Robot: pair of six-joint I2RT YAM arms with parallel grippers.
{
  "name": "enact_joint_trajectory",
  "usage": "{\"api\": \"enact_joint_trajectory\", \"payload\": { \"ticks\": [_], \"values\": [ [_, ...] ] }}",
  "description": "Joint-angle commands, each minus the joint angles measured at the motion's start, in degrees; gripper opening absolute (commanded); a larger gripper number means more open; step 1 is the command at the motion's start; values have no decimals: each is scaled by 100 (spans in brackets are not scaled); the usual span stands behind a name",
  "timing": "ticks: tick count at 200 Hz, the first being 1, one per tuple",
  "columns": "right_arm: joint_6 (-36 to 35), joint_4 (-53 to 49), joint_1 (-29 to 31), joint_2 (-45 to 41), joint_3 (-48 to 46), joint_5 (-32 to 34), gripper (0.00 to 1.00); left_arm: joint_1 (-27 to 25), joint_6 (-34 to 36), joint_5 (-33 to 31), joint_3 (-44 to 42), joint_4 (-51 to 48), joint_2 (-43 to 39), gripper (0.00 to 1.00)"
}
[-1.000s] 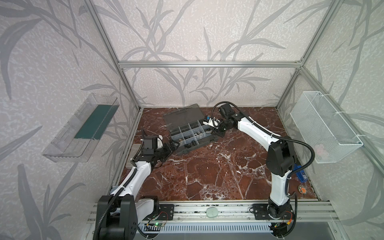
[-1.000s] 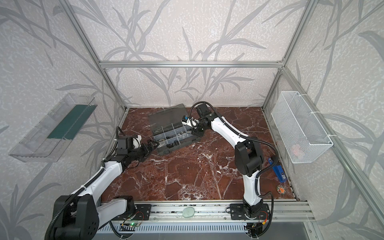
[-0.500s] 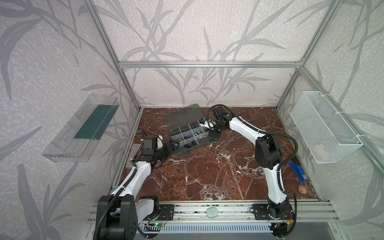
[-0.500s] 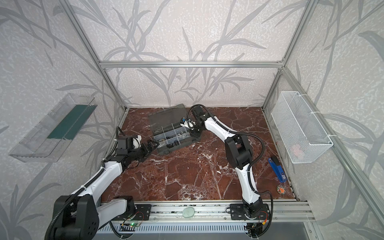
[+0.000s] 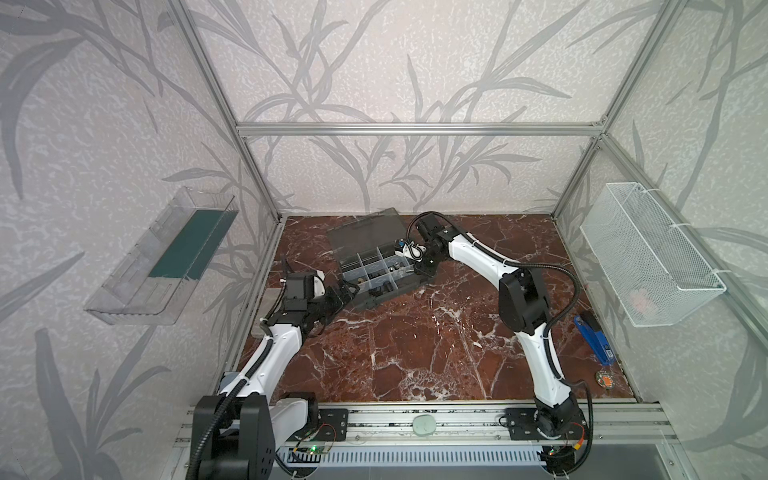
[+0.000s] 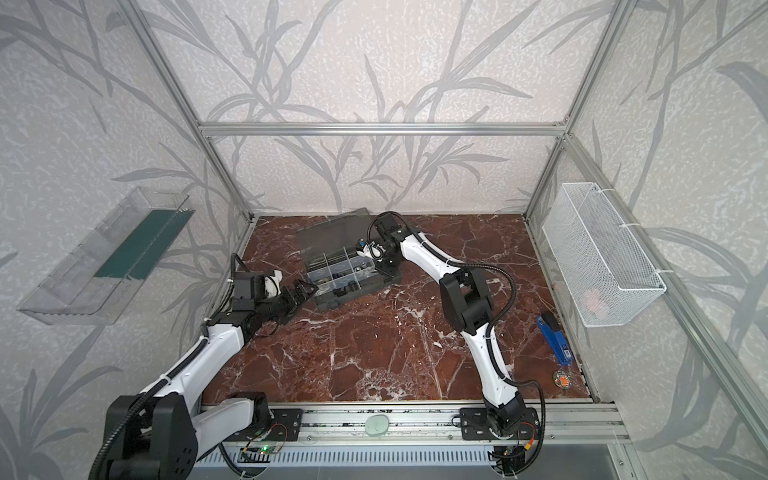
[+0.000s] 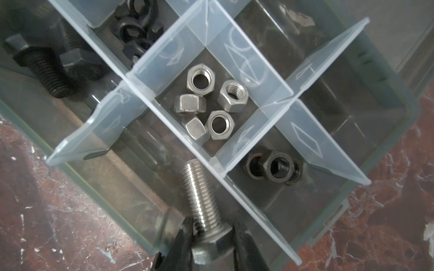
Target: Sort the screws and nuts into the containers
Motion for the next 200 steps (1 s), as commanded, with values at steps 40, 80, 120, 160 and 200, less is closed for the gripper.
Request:
{"api": "enact_joint_trajectory", "payload": {
  "ticks": [40,80,120,160,200],
  "values": [
    [191,488,63,-486,-384,246,41,39,22,5,-3,-71,-186,98],
    [364,893,70,-1107,-914,256,46,45,39,-3,30,-122,-256,98],
    [571,1430,60,-2116,-1820,488,51,38,172,-102,224,-423,-373,98],
    [999,2282,-156,-3333,-3180,598,56,39,501,-382,427,-635,-612,98],
    [1558,2781,-719,-4408,-4343,554,61,39,583,-814,476,-404,-717,99]
  ]
}}
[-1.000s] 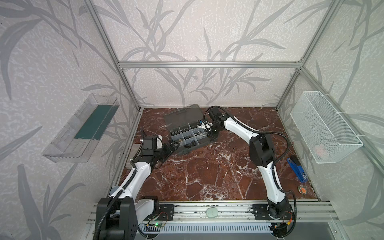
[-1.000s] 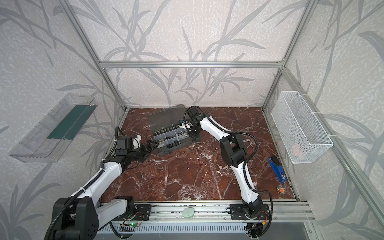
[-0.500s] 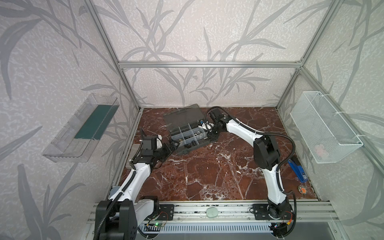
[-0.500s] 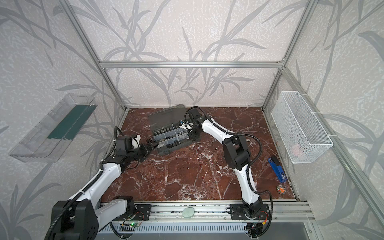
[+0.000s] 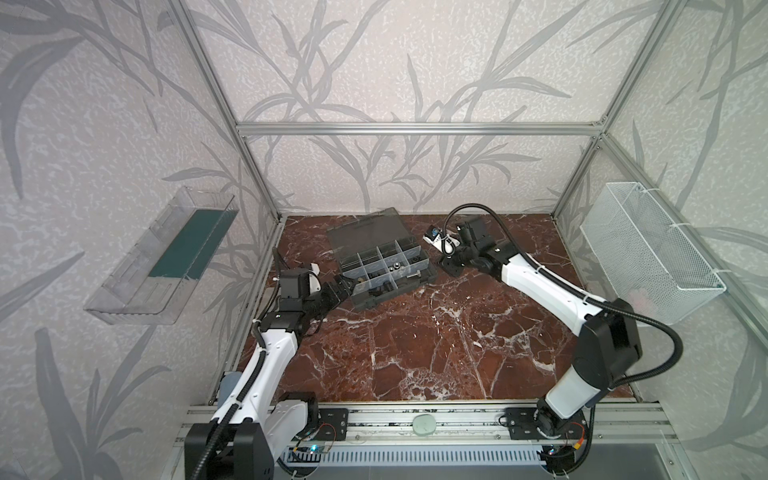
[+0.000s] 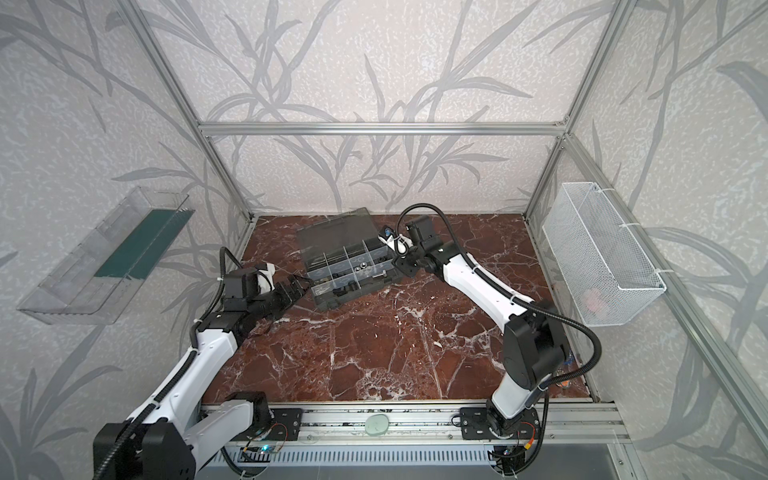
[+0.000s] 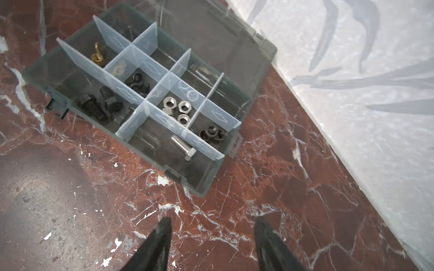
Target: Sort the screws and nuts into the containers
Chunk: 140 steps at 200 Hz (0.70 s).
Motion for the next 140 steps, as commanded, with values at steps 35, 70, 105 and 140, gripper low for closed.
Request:
{"api": "enact_joint_trajectory", "payload": {
  "ticks": [35,70,105,140],
  "values": [
    [794,809,-963,-1135,-1418,433,66,35,247,-719,167,345,-88,99],
    [770,2178,-1539,-1370,-2604,790,71,34,516,-891,208,592,70,99],
    [1323,2898,-1860,-1242,-3206,649,72,34,616,-1356,41,929,-9,100],
    [1365,4185,-1856,-1253,-4140,757,72,35,977,-2015,-193,1149,-199,99]
  ]
}}
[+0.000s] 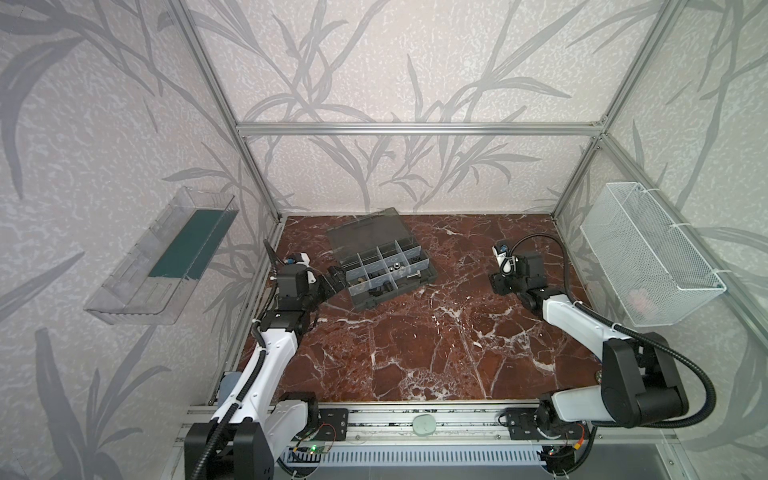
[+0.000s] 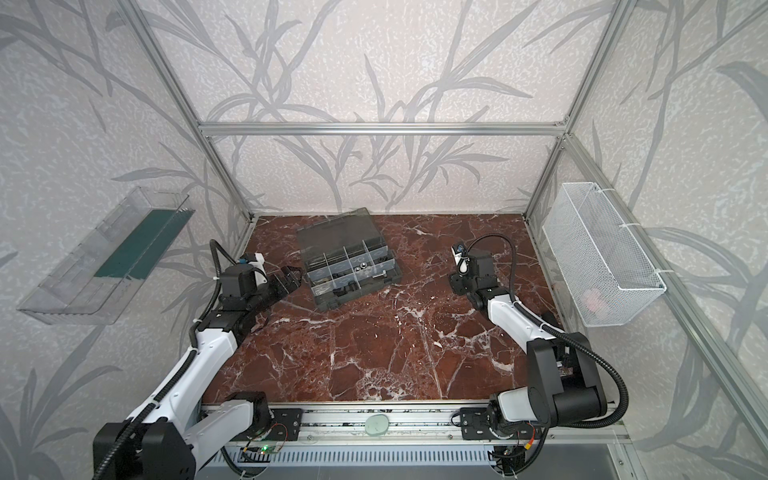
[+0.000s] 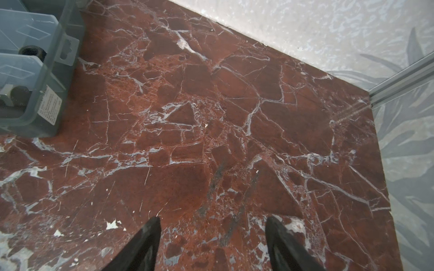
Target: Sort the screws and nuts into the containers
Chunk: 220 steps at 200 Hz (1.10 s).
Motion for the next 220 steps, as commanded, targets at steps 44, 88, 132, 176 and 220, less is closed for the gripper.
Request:
{"api": "enact_joint_trajectory", "payload": {
  "ticks": [44,88,132,176,220],
  "values": [
    [291,3063,18,147,-1432,-114,72,32,1132,-1477,-379,478,-309,99],
    [309,3898,26,527,-1655,100,72,29,1904,-2051,-964,1835,65,100],
    [424,4030,26,619,-1665,431,73,30,2355,-2680,-1436,3381,814,99],
    [499,4143,25,685,-1683,651,73,28,2488,-2925,-1690,4451,1558,100],
    [529,4138,18,721,-1665,714,74,32,2741,-2912,-1724,4909,1889,99]
  ]
}}
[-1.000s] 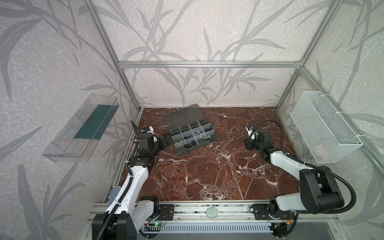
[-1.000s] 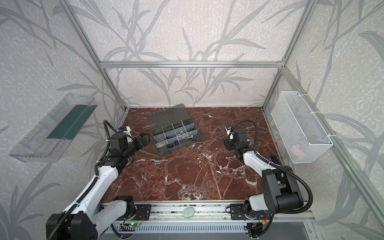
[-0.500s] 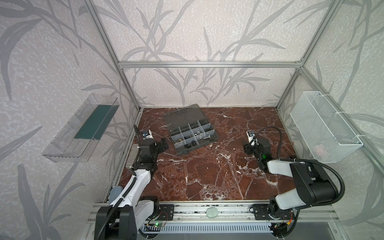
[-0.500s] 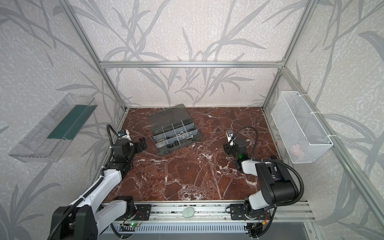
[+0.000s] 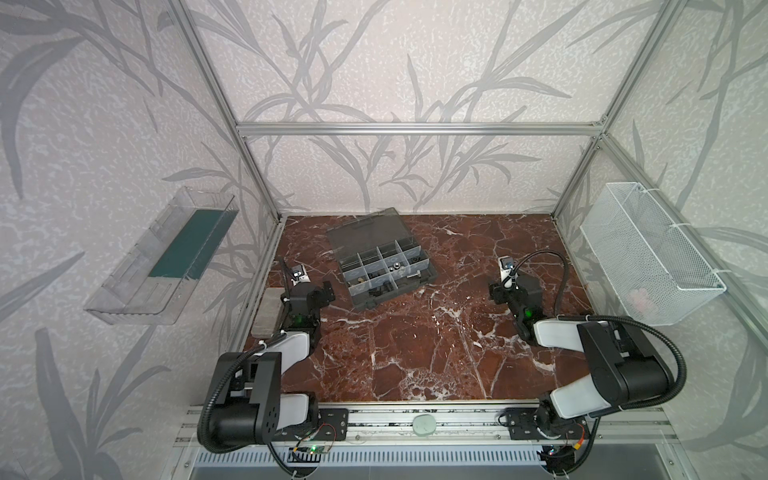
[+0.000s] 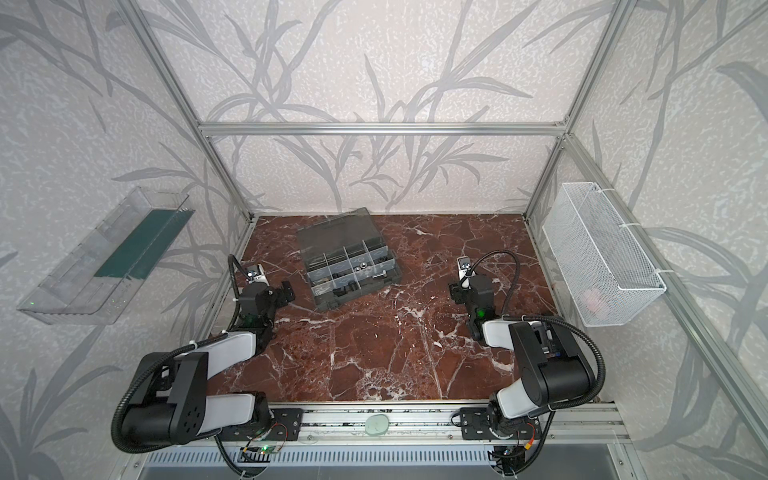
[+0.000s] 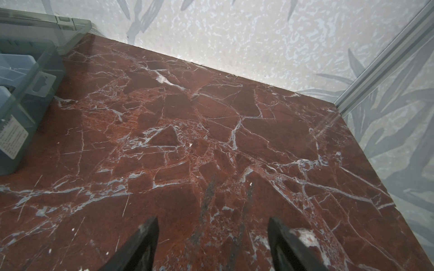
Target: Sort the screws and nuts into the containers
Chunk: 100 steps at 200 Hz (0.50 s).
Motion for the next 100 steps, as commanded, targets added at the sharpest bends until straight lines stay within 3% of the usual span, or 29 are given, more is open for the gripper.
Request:
{"api": "enact_joint_trajectory", "payload": {
  "ticks": [1,100],
  "values": [
    [79,254,7,54,-21,146,74,32,304,-142,-67,706,79,99],
    [117,178,-8,89,40,230,84,32,611,-32,-277,2536,1330,99]
  ]
}}
